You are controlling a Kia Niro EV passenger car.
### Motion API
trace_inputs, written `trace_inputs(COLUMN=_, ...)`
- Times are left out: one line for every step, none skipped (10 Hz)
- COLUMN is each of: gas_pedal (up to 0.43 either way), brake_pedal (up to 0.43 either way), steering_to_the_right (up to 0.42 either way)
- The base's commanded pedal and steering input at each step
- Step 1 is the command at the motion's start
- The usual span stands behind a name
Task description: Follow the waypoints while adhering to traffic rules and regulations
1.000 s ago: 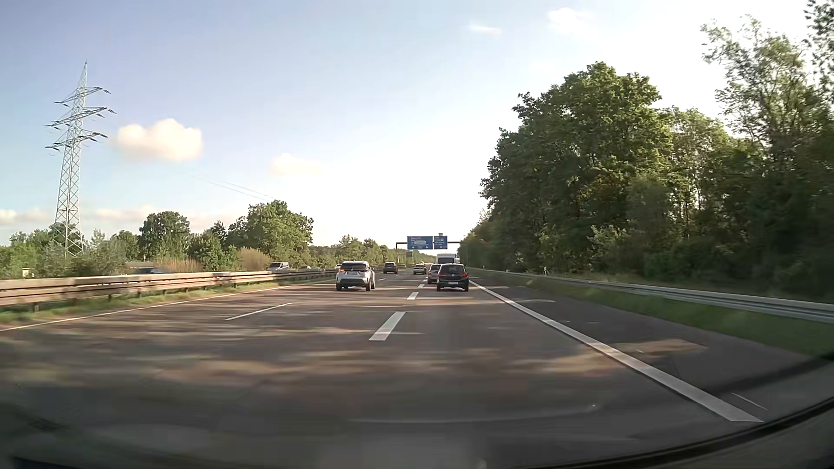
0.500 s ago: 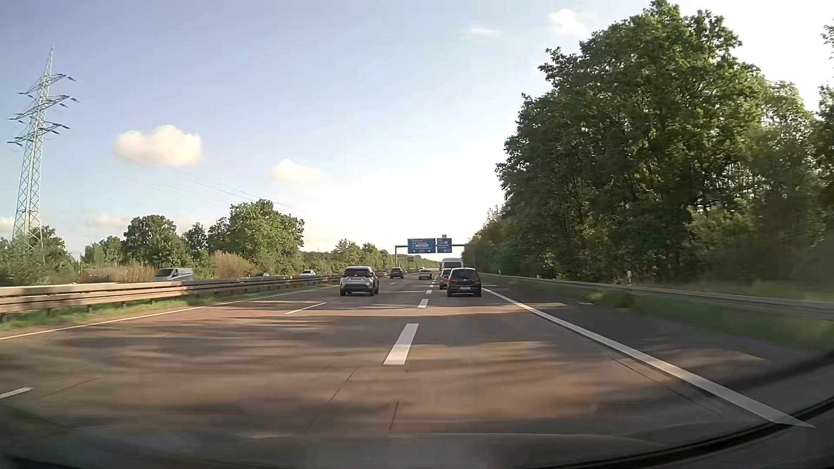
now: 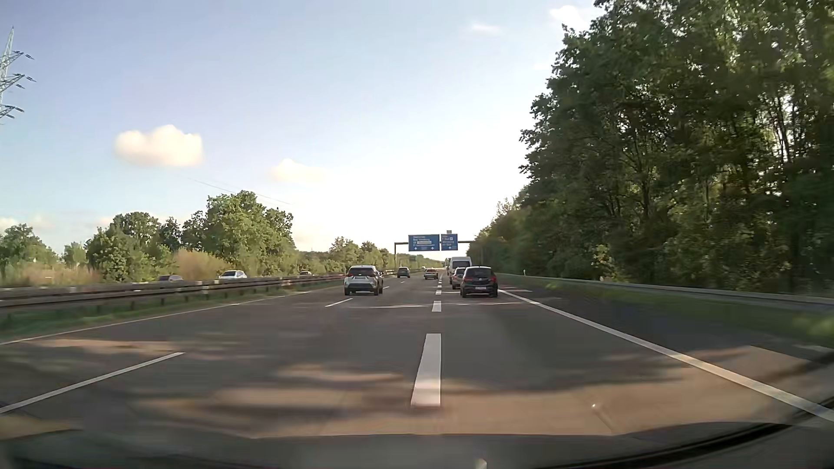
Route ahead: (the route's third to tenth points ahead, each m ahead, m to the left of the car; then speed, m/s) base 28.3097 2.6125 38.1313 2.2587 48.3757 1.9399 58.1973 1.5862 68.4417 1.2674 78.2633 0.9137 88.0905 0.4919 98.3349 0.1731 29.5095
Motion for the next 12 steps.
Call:
trace_inputs(gas_pedal=0.78, brake_pedal=0.0, steering_to_the_right=-0.001)
trace_inputs(gas_pedal=0.76, brake_pedal=0.0, steering_to_the_right=0.0)
trace_inputs(gas_pedal=0.76, brake_pedal=0.0, steering_to_the_right=0.0)
trace_inputs(gas_pedal=0.732, brake_pedal=0.0, steering_to_the_right=0.002)
trace_inputs(gas_pedal=0.681, brake_pedal=0.0, steering_to_the_right=0.003)
trace_inputs(gas_pedal=0.61, brake_pedal=0.0, steering_to_the_right=0.005)
trace_inputs(gas_pedal=0.551, brake_pedal=0.0, steering_to_the_right=0.006)
trace_inputs(gas_pedal=0.488, brake_pedal=0.0, steering_to_the_right=0.006)
trace_inputs(gas_pedal=0.421, brake_pedal=0.0, steering_to_the_right=0.005)
trace_inputs(gas_pedal=0.39, brake_pedal=0.0, steering_to_the_right=0.005)
trace_inputs(gas_pedal=0.35, brake_pedal=0.0, steering_to_the_right=0.004)
trace_inputs(gas_pedal=0.268, brake_pedal=0.0, steering_to_the_right=0.004)
